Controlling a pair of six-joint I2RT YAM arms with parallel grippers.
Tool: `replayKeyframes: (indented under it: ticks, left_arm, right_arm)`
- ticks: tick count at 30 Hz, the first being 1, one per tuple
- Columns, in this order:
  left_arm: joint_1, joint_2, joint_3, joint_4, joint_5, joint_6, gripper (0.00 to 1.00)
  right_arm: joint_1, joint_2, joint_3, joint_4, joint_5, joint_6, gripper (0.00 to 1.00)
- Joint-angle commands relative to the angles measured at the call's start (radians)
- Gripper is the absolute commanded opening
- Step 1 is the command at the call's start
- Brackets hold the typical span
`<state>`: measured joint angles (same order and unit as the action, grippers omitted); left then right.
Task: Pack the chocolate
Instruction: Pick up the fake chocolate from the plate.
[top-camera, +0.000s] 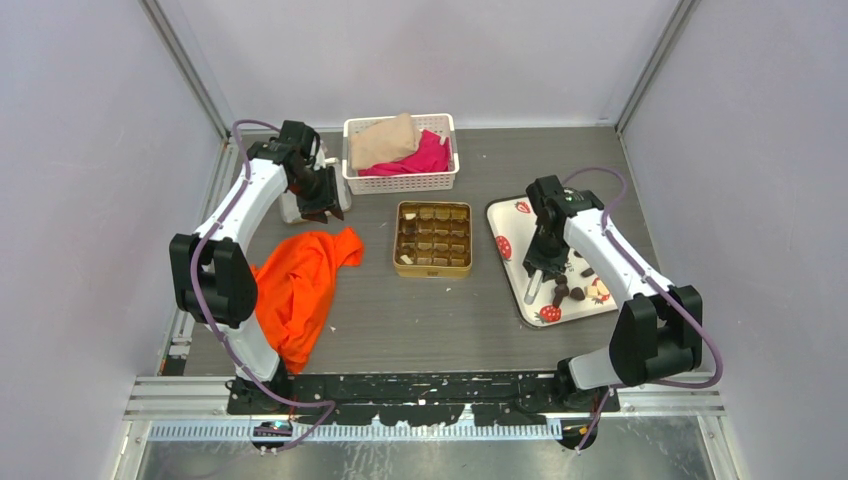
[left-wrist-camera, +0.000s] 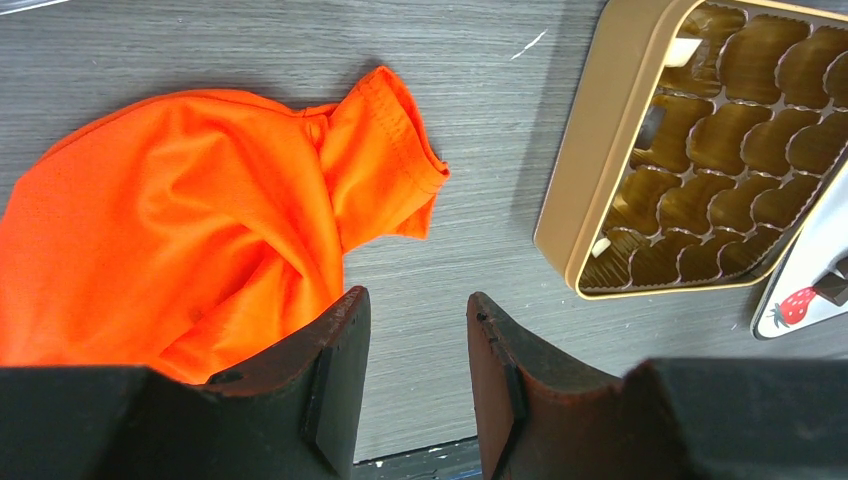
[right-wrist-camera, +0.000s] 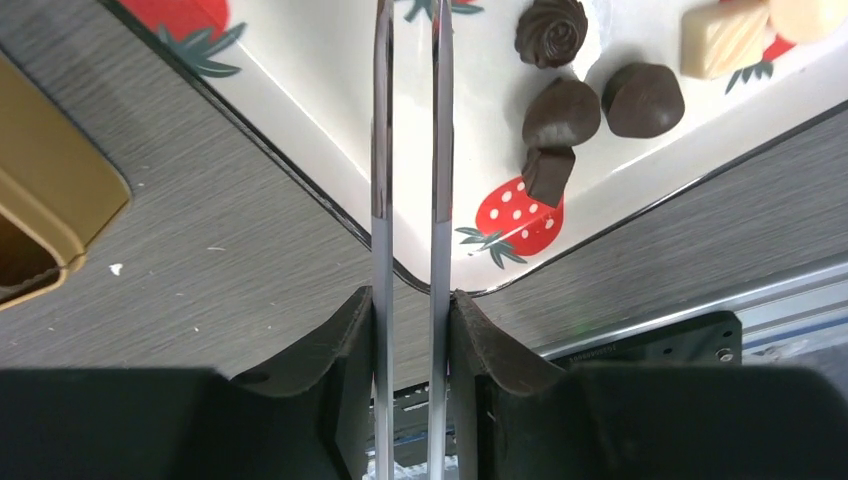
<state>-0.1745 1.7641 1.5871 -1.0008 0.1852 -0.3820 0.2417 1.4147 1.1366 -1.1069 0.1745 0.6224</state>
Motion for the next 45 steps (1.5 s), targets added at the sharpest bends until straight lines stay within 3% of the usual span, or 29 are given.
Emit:
replayKeyframes:
  ticks: [1,27,45]
  left_arm:
    - [0.007,-0.012,0.034,0.014,0.026,0.008,0.42]
    - [0.009,-0.037,0.013,0.013,0.006,0.006,0.42]
    - [0.009,-0.029,0.015,0.018,0.000,-0.001,0.42]
  right_arm:
    - [-0.034,-0.048,-0.039,0.072,-0.034,0.033,0.35]
    - [-0.102,0.121,0.009,0.191,-0.088,-0.083,0.48]
    - [-0.144,0.241,0.107,0.136,-0.067,-0.220,0.50]
